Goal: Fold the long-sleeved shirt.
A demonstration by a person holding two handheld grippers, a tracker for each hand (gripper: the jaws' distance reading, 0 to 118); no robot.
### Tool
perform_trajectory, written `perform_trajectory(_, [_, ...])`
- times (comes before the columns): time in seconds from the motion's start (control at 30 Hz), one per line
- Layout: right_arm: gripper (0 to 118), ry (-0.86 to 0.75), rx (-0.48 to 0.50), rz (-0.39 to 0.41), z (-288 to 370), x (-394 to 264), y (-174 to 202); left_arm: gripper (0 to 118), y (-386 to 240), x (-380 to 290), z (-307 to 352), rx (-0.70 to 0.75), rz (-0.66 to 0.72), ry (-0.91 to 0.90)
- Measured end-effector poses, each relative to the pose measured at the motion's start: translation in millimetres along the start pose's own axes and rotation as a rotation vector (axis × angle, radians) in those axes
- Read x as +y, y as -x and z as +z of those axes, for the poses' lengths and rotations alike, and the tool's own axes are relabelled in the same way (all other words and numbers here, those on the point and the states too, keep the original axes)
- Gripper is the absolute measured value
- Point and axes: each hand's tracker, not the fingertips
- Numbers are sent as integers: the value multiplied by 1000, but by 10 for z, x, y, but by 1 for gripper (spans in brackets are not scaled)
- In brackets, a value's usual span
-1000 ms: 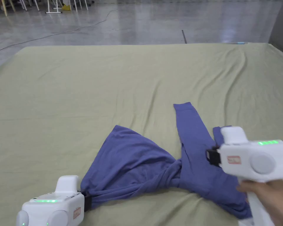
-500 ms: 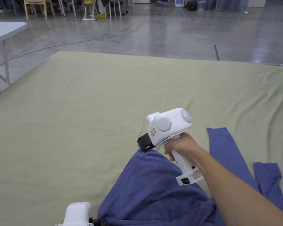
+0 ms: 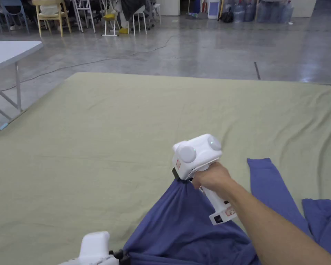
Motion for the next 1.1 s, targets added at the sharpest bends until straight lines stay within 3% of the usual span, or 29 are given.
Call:
perform_trajectory(0.2, [4, -267, -101, -82, 1639, 272, -682, 9, -268, 820, 387, -25, -74, -163])
perform_trajectory(0.37, [4, -460, -201, -161, 2957, 589, -1223, 9, -721, 2129, 687, -42, -121, -350])
perform_trajectory(0.53, [4, -623, -335, -186, 3907, 981, -1708, 9, -1476, 3519, 1118, -22, -242, -508])
perform_trajectory(0.7, [4, -782, -357, -307, 4583, 1367, -2075, 9, -2118, 4706, 1511, 24, -300, -594])
perform_trajectory(0.8, [4, -857, -407, -280, 4949, 1600, -2148, 9, -2338, 5173, 1719, 32, -319, -653])
perform_trajectory(0.97, [4, -921, -449, -228, 5283, 1777, -2129, 9, -2366, 5599, 1948, -35, -171, -691])
perform_trajectory(1.1, [4, -911, -442, -249, 5110, 1724, -2144, 9, -2375, 5527, 1900, -10, -240, -690])
